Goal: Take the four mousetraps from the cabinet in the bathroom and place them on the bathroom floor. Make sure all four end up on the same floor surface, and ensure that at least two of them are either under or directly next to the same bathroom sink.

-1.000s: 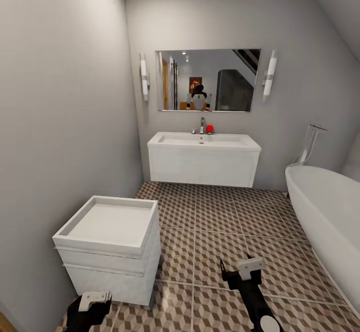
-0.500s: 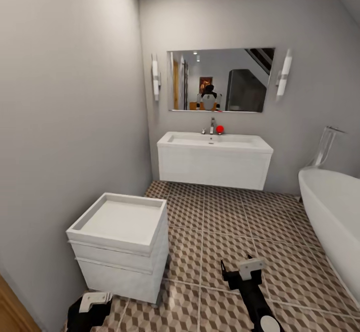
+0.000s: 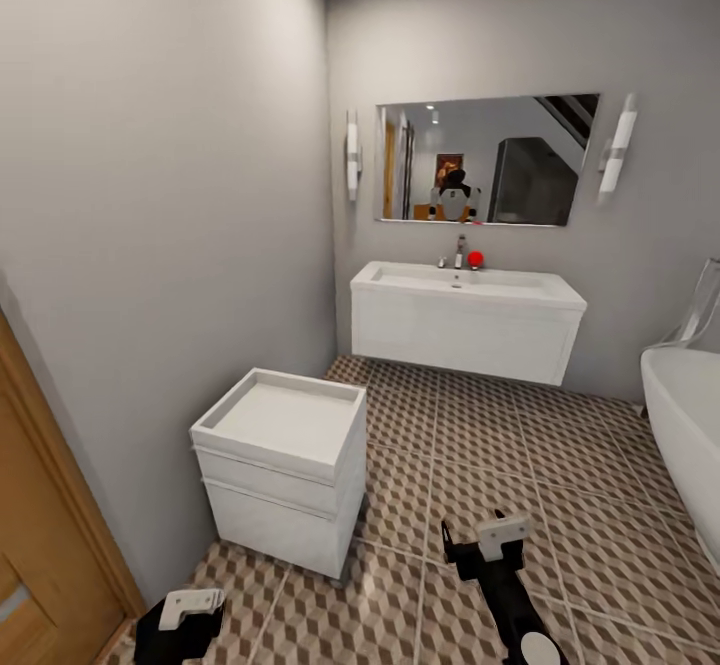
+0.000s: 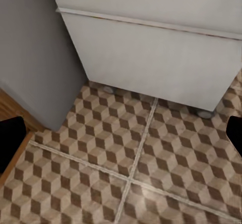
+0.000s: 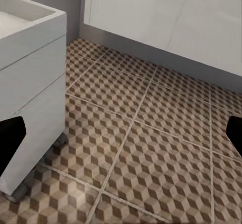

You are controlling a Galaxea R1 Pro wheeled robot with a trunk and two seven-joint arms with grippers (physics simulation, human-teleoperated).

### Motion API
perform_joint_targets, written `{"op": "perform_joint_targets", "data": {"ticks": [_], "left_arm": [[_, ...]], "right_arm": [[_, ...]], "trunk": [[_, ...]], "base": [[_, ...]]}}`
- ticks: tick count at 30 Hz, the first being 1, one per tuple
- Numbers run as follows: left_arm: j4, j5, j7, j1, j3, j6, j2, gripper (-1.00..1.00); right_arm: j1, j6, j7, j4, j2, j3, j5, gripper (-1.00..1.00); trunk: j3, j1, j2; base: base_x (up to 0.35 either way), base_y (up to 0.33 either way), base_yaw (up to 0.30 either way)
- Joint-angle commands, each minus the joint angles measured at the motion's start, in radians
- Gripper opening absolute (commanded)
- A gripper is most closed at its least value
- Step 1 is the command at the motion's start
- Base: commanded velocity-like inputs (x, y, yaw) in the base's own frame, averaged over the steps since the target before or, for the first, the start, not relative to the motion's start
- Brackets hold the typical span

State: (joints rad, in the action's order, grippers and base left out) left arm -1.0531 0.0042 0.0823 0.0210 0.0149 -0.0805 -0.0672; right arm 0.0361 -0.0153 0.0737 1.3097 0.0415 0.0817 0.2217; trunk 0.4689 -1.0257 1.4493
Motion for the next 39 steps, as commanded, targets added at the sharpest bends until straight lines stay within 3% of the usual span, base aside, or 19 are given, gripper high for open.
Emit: {"op": "perform_joint_targets", "data": {"ticks": [1,24,39], "left_arm": [[-0.001,0.000,0.004,0.000,-0.001,-0.005,0.000,1.00],[0.004,0.001,0.004,0.000,-0.004,-0.005,0.002,1.00],[0.023,-0.001,0.004,0.000,-0.004,-0.005,0.016,1.00]], "right_arm": [[0.000,-0.002,0.006,0.000,0.000,0.001,0.010,1.00],[0.001,-0.002,0.006,0.000,0.000,0.001,0.010,1.00],[0.001,-0.002,0.006,0.000,0.001,0.001,0.010,1.00]], "trunk": [[0.001,0.001,0.001],[0.001,0.001,0.001],[0.001,0.001,0.001]], "base": [[-0.337,0.000,0.201],[-0.330,-0.058,0.205],[-0.050,-0.028,0.240]]}}
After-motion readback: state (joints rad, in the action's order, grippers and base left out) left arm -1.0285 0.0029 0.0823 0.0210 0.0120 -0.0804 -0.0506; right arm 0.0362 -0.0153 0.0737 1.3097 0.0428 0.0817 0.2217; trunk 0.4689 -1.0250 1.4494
